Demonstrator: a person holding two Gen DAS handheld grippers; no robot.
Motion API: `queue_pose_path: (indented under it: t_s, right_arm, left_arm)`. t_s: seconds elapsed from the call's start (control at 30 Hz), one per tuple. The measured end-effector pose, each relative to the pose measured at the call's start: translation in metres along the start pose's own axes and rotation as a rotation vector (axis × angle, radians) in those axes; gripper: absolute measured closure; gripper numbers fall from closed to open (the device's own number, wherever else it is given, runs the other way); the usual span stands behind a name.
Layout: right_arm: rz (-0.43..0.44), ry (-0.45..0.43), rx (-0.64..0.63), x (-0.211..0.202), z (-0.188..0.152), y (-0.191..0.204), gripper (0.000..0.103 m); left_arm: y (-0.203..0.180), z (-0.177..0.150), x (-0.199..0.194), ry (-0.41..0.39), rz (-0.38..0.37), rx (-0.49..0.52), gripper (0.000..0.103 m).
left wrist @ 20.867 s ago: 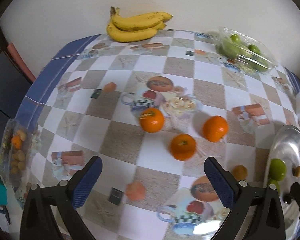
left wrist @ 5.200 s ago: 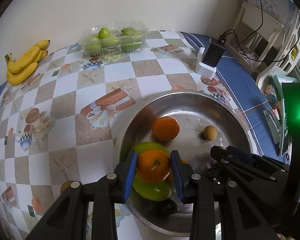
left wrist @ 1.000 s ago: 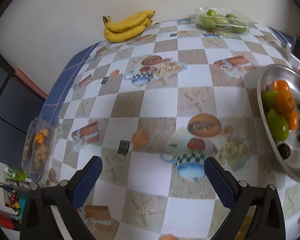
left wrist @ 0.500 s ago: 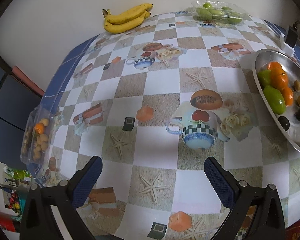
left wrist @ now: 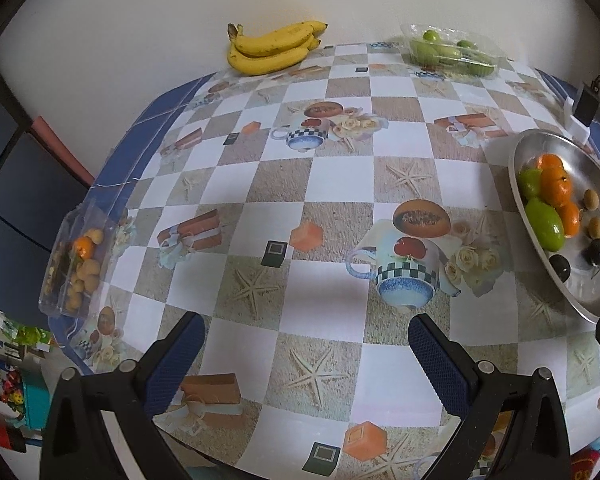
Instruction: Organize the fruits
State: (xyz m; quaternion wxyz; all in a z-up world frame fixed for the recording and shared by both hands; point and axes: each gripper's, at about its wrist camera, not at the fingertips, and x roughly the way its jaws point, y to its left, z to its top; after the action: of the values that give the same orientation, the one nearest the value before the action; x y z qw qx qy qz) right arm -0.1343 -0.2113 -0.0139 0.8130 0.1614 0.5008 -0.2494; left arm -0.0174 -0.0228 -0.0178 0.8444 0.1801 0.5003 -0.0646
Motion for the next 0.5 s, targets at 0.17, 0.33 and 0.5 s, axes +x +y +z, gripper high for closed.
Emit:
queue_pose_path:
  t_s: [0.17,0.33,0.5]
  right_arm:
    - [0.003,0.006,0.0,0.0006,-0.0002,0.0007,0.0]
    - [0.006,0.015,0.001,0.003,0.0002,0.0001,0.0]
    - [0.007,0.021,0.004,0.0043,0.0,0.0,0.0]
  left_arm:
    - [-0.0008,0.0,0.0022,0.008,-0.005,0.007,0.0]
    - [-0.0012,-0.0004,0.0036,0.014,-0.005,0.005,0.0]
    - [-0.0009,-0.0008,0.0047,0.02,-0.007,0.001,0.0]
